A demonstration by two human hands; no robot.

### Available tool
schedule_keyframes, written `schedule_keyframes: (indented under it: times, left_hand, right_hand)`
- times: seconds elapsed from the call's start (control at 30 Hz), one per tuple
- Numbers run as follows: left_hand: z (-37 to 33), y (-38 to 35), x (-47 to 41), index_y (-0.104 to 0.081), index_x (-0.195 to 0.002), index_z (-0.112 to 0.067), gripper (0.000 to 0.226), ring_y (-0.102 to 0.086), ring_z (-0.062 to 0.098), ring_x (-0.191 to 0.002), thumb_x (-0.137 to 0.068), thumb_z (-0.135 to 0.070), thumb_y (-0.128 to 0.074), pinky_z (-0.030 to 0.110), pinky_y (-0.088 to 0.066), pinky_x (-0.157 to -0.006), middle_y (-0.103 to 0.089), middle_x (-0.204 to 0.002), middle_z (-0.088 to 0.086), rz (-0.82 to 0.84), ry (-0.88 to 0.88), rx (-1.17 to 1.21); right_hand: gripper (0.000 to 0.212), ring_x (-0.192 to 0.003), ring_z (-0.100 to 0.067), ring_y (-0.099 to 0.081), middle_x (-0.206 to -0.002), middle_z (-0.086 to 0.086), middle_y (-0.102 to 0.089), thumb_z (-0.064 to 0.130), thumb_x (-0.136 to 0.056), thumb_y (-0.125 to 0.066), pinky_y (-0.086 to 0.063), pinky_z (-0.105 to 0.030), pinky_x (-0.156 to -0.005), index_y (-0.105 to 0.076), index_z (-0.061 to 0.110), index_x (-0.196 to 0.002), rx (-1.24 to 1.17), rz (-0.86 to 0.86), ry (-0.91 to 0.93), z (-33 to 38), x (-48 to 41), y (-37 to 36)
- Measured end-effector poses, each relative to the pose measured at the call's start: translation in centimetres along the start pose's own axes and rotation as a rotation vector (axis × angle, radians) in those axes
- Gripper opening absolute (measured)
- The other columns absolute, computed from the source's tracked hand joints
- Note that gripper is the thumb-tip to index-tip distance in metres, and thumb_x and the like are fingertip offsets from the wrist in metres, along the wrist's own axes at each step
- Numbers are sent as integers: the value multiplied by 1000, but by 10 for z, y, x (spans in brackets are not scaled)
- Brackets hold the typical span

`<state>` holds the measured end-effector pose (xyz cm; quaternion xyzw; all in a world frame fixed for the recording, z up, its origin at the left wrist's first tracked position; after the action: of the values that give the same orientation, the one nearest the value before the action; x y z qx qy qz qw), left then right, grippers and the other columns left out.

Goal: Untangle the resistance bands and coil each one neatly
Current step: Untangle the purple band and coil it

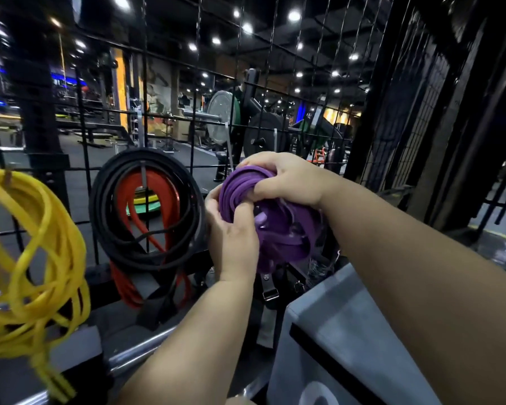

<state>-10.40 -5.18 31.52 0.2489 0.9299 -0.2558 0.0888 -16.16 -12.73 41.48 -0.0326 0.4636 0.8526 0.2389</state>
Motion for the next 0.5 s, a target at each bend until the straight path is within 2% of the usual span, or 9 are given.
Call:
schedule_keyframes:
  times: [0.07, 0.13, 0.2, 0.27, 0.33, 0.4, 0.5]
  left_hand:
    - [0, 2, -7, -52, -97, -42, 19, -61, 8, -88, -80, -38, -60, 35, -44, -84, -64, -96, -8, -57, -53, -36]
    - [-1, 3, -14, -55, -103, -35, 29, -61, 22, -98, -76, -44, -57, 45, -45, -95, -65, -104, 0, -96, -94, -59]
    - [-3, 4, -17, -56, -103, -36, 28, -59, 23, -103, -76, -46, -56, 48, -43, -99, -64, -107, -1, -119, -99, -83]
    - [-7, 3, -20, -55, -93, -42, 13, -59, 15, -98, -82, -39, -62, 44, -43, -98, -64, -103, -5, -143, -121, -61]
    - [-11, 1, -25, -54, -86, -51, 16, -60, 8, -93, -81, -39, -63, 42, -45, -96, -64, -97, -11, -153, -143, -47]
    - [-12, -1, -32, -55, -86, -56, 16, -63, 12, -94, -74, -46, -61, 45, -48, -94, -65, -94, -12, -176, -161, -40]
    - [-7, -6, -42, -58, -86, -54, 19, -65, 17, -91, -70, -44, -58, 47, -51, -89, -66, -93, -8, -186, -128, 47]
  right_hand:
    - [36, -97, -23, -66, -112, -6, -66, 21, -72, -67, -54, -40, -89, -69, 17, -108, 28, 11, 2, 6, -7, -1]
    - [34, -99, -26, -66, -115, -8, -66, 14, -79, -69, -55, -40, -90, -66, 16, -113, 9, 8, -10, 7, -14, 0]
    - [33, -93, -23, -68, -108, -7, -69, 8, -84, -67, -55, -38, -89, -64, 14, -116, 9, 4, -17, 8, -20, 0]
    - [30, -84, -16, -65, -96, -2, -67, 8, -85, -67, -54, -35, -86, -63, 13, -115, 30, -9, -22, 8, -24, 1]
    - [30, -82, -13, -63, -93, 0, -66, 10, -85, -68, -54, -31, -81, -62, 14, -115, 14, -24, -37, 8, -27, 1]
    - [31, -83, -15, -64, -96, -3, -67, 12, -85, -69, -54, -32, -82, -61, 17, -114, -22, -42, -50, 6, -32, 2]
    - [29, -84, -16, -66, -98, -5, -69, 16, -82, -73, -55, -37, -86, -63, 18, -110, -36, -41, -64, 6, -41, 5]
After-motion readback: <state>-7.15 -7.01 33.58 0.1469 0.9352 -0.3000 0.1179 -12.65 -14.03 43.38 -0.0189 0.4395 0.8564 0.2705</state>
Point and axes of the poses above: each hand's wrist, its own x-axis away from the middle knuckle, its own y-axis out of the back of the hand, z = x × y, the point moved 2 cm from there along -x, towards the middle knuckle
